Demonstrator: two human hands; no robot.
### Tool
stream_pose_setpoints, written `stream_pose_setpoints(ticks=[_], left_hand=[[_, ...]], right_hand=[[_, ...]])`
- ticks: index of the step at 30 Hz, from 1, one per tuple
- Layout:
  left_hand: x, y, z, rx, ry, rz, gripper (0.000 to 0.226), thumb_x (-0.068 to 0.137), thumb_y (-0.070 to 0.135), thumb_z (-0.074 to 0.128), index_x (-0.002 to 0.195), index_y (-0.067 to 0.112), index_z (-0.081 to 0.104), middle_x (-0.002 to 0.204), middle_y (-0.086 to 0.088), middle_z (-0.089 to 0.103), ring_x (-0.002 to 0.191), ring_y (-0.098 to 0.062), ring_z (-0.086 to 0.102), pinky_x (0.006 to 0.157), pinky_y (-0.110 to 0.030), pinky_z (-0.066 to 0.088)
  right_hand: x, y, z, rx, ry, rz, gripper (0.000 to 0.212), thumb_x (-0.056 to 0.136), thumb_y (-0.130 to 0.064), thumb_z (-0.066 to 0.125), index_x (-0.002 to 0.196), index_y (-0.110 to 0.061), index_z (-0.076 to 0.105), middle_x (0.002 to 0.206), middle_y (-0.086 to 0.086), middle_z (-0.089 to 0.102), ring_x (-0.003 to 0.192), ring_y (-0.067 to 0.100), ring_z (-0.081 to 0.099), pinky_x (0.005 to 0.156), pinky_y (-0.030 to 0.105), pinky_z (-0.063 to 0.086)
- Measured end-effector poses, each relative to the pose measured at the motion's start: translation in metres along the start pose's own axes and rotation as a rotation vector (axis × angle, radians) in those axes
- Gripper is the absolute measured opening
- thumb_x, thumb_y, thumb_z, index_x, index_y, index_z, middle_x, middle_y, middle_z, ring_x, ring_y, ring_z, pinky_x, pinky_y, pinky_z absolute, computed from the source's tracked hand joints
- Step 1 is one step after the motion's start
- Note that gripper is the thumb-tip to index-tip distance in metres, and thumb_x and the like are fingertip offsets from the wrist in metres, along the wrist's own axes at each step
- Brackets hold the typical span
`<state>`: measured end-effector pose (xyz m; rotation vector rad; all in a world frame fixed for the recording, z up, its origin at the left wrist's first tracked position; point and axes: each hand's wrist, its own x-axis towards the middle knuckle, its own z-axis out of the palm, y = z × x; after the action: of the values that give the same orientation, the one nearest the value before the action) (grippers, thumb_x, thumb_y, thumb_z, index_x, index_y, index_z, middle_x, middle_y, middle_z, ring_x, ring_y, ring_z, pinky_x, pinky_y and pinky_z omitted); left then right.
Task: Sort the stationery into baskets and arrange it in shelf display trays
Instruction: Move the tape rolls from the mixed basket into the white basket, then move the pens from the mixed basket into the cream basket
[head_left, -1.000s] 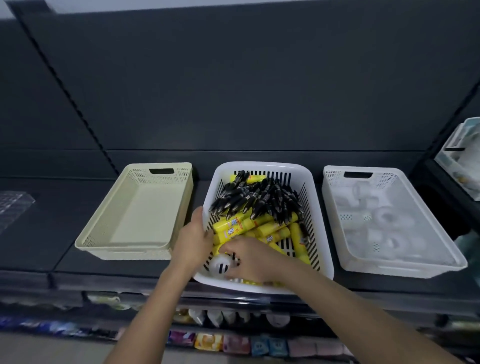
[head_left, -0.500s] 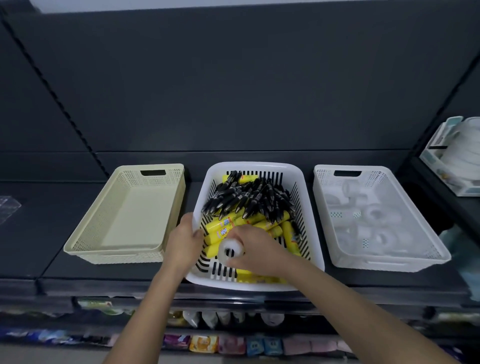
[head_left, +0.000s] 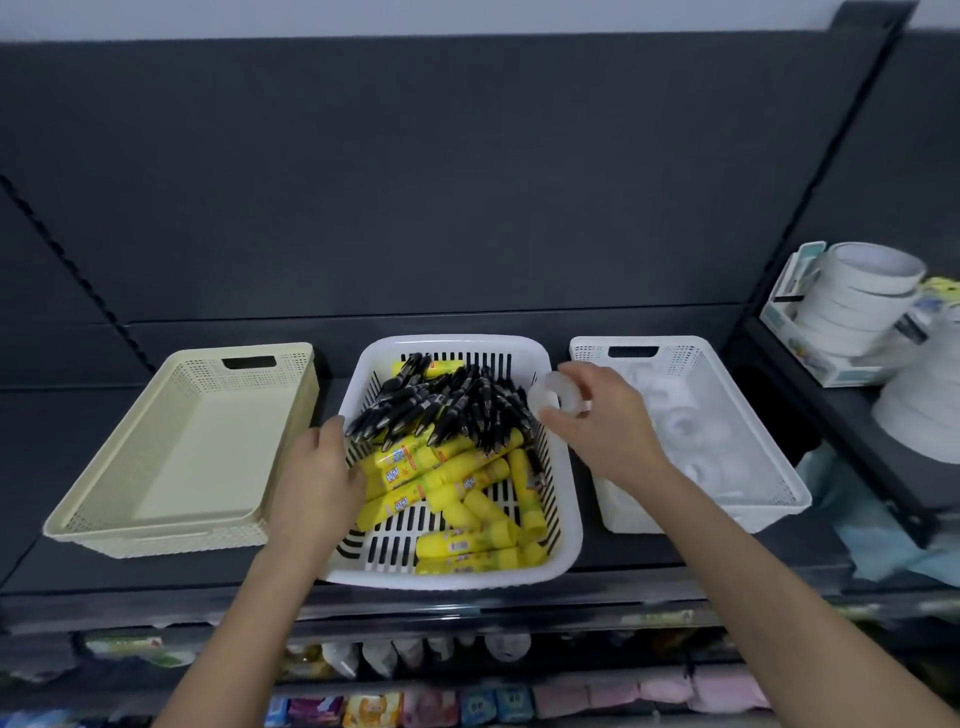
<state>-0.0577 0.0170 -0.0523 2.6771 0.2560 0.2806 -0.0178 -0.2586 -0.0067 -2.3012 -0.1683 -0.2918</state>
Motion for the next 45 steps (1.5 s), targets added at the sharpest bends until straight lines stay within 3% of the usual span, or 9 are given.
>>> stream_pose_setpoints(ticks=[2,4,10,14,20,27,33,39,45], left_hand=[[0.004,0.005,0.001,-0.050,0.004,0.008,0.056,0.089,0.012,0.061,0.140,0.006,0.040,0.136,-0.020,0.047,0.107,-0.038,0.054,0.082,-0.040,0.044],[0.005,0.007,0.003,-0.093,0.017,-0.012,0.054,0.090,0.015,0.062,0.140,0.007,0.042,0.138,-0.018,0.045,0.113,-0.036,0.053,0.088,-0.040,0.044],[0.001,0.004,0.007,-0.084,0.001,-0.003,0.045,0.090,0.020,0.062,0.132,0.009,0.052,0.137,-0.010,0.045,0.093,-0.027,0.059,0.078,-0.033,0.044],[0.002,0.005,0.007,-0.039,0.005,0.029,0.046,0.089,0.021,0.063,0.132,0.008,0.052,0.137,-0.009,0.046,0.102,-0.028,0.059,0.079,-0.035,0.047],[-0.001,0.004,0.009,-0.024,-0.009,0.033,0.048,0.090,0.022,0.062,0.135,0.010,0.050,0.140,-0.006,0.045,0.096,-0.025,0.060,0.073,-0.030,0.044],[-0.003,0.004,0.005,-0.046,-0.033,0.038,0.050,0.090,0.022,0.061,0.137,0.009,0.048,0.141,-0.006,0.043,0.109,-0.026,0.057,0.082,-0.036,0.049],[-0.002,0.003,0.002,-0.066,-0.072,0.054,0.050,0.090,0.023,0.060,0.137,0.009,0.046,0.141,-0.008,0.042,0.107,-0.029,0.056,0.087,-0.038,0.048],[0.003,0.001,-0.003,-0.151,-0.034,0.140,0.044,0.089,0.011,0.059,0.132,0.002,0.051,0.130,-0.016,0.047,0.125,-0.030,0.041,0.102,-0.033,0.037],[0.037,0.019,-0.016,-0.265,-0.084,0.193,0.044,0.095,0.021,0.053,0.135,0.004,0.046,0.133,-0.014,0.043,0.123,-0.027,0.042,0.100,-0.031,0.036]], right_hand=[[0.004,0.015,-0.012,-0.064,0.068,0.039,0.029,0.080,-0.020,0.068,0.106,-0.010,0.062,0.097,0.004,0.059,0.093,0.019,0.052,0.070,0.021,0.035],[0.007,0.034,-0.021,-0.145,0.071,0.137,0.043,0.082,-0.021,0.067,0.122,-0.010,0.057,0.114,0.009,0.057,0.103,0.023,0.052,0.078,0.021,0.034],[0.005,0.073,-0.026,-0.277,-0.030,0.315,0.045,0.088,-0.021,0.059,0.127,-0.001,0.049,0.114,0.022,0.053,0.095,0.032,0.053,0.076,0.032,0.039],[0.005,0.073,-0.021,-0.308,-0.032,0.325,0.042,0.088,-0.020,0.058,0.124,-0.001,0.048,0.109,0.023,0.053,0.088,0.028,0.048,0.074,0.030,0.036],[0.000,0.052,-0.015,-0.389,0.061,0.272,0.053,0.087,-0.020,0.060,0.135,-0.006,0.044,0.132,0.020,0.046,0.121,0.037,0.041,0.098,0.041,0.037],[-0.008,0.012,0.004,-0.379,0.066,0.135,0.048,0.088,-0.014,0.057,0.133,-0.003,0.049,0.137,0.023,0.043,0.129,0.036,0.035,0.108,0.043,0.030],[-0.018,-0.015,0.031,-0.242,0.012,0.086,0.040,0.087,-0.010,0.058,0.126,-0.001,0.054,0.128,0.018,0.047,0.123,0.033,0.040,0.101,0.033,0.034],[-0.018,-0.035,0.048,-0.183,-0.009,0.102,0.042,0.088,-0.013,0.056,0.129,-0.004,0.053,0.128,0.014,0.048,0.097,0.032,0.061,0.086,0.042,0.052],[-0.005,-0.043,0.054,-0.187,-0.018,0.119,0.035,0.090,-0.016,0.056,0.124,-0.005,0.056,0.122,0.013,0.054,0.098,0.029,0.059,0.080,0.024,0.040]])
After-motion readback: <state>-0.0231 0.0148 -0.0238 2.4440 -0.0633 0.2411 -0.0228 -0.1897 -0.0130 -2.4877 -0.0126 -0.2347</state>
